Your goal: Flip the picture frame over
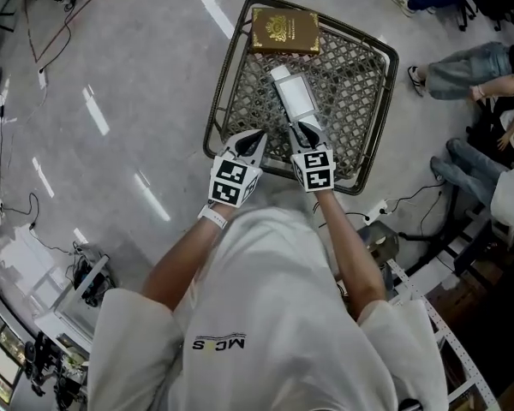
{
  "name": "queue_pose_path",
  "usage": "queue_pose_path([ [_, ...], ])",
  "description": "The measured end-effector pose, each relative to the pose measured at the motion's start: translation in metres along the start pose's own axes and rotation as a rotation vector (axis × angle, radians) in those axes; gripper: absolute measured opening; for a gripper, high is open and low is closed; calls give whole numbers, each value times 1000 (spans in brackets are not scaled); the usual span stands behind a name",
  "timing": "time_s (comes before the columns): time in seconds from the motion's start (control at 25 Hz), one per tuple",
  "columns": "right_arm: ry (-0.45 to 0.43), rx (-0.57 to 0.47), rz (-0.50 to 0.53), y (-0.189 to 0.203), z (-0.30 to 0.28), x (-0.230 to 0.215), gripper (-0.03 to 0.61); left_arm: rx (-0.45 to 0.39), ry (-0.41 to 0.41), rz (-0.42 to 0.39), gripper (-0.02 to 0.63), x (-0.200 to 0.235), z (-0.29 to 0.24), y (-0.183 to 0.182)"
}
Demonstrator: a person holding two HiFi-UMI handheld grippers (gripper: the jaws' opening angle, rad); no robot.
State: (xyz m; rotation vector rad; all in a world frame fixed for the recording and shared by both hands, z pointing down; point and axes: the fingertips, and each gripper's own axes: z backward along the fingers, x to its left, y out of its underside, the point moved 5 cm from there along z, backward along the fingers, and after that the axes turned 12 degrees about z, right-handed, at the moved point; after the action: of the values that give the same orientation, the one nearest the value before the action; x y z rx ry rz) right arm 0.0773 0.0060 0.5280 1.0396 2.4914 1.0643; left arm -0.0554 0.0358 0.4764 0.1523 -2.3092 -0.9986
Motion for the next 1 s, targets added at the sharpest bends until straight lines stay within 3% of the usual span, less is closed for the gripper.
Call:
queue_pose_path([
  [0.4, 0, 51, 1, 11, -42, -14, 109, 2, -13, 10, 23, 11, -18, -4],
  [1.0, -4, 111, 1, 31, -99, -25, 129, 29, -90, 71, 23, 53, -44, 23],
])
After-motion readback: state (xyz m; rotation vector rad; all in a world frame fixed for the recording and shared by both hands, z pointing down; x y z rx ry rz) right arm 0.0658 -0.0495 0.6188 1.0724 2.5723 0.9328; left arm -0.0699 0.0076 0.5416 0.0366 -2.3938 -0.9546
